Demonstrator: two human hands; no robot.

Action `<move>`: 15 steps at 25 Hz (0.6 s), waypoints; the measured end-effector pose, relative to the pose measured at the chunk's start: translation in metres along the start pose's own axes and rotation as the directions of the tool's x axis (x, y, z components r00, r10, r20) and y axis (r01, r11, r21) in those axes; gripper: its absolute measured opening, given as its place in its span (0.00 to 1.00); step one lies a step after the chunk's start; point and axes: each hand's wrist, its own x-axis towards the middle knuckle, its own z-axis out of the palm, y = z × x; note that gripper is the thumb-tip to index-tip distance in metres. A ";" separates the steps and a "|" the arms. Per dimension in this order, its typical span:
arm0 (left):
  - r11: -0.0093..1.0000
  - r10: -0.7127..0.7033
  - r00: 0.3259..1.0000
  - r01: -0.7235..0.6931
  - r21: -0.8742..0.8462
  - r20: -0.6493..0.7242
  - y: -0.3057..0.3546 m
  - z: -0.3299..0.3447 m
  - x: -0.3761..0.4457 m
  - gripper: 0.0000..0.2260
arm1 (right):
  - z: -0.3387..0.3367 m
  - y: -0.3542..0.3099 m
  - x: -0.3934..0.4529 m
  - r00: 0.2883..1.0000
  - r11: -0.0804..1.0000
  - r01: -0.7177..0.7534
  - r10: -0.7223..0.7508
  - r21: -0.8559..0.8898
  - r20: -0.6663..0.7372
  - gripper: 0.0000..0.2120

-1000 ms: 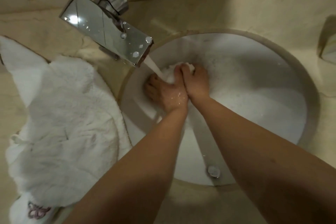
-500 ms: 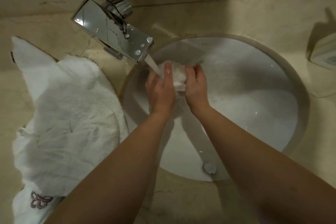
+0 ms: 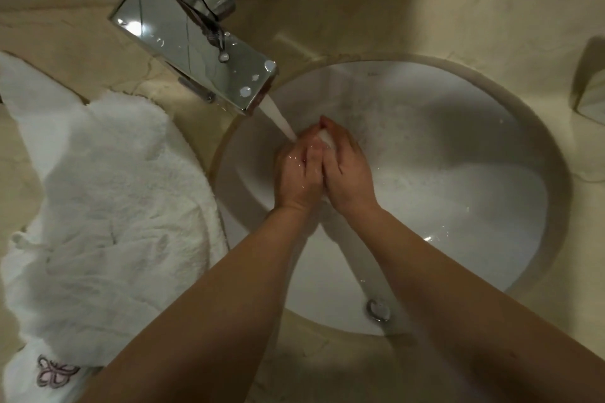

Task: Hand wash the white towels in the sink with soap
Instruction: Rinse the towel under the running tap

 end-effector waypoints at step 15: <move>0.966 0.136 0.989 -0.117 0.231 -0.066 -0.021 0.005 0.032 0.22 | 0.020 0.013 0.042 0.970 0.969 0.028 -0.085 -0.245 -0.227 0.25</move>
